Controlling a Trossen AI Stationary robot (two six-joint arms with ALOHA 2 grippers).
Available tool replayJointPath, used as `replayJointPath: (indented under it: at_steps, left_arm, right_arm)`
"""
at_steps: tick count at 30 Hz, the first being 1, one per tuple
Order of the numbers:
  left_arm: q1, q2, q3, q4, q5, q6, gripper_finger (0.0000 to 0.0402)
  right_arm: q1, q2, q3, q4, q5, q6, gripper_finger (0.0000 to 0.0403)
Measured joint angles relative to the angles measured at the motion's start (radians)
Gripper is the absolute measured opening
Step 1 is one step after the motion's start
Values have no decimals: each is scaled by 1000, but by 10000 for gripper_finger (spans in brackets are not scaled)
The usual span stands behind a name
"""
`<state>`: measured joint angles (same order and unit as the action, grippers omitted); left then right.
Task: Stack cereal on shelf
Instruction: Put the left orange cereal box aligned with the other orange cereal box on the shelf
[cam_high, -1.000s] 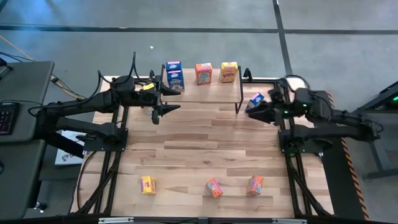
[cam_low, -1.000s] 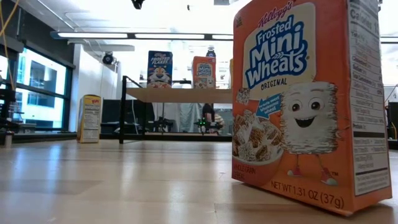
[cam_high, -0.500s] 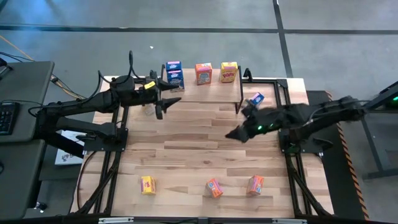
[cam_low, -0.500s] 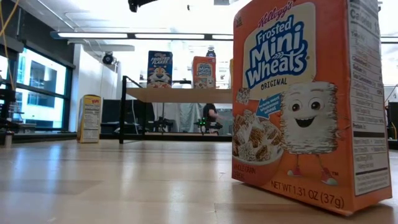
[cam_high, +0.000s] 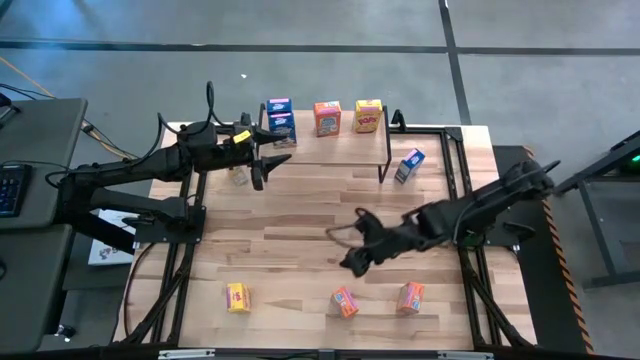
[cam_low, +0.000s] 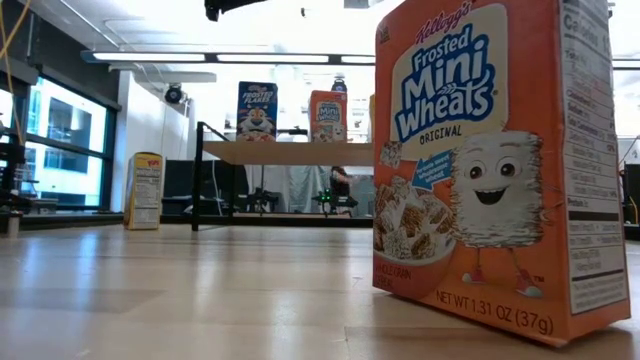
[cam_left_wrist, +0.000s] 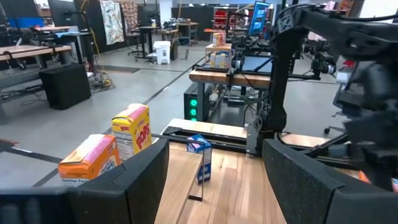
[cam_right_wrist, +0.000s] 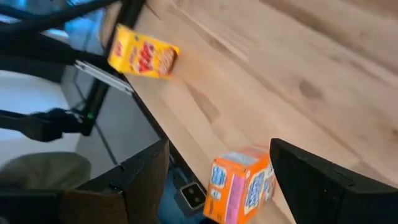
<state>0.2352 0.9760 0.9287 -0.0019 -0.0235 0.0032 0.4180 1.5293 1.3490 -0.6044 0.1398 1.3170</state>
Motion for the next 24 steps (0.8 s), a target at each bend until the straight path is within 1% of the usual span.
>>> replayJointPath:
  at_steps: [8,13,18,24]
  left_arm:
    - [0,0,0,0,0,0,251]
    - [0,0,0,1,0,0,251]
    - [0,0,0,7,0,0,251]
    - [0,0,0,7,0,0,251]
  right_arm:
    - [62,171,195,-221,18,73,273]
    - [84,263,283,-271,6,70,273]
    - [89,324,312,-297,-38,35,273]
    - [95,336,312,-293,-30,45,273]
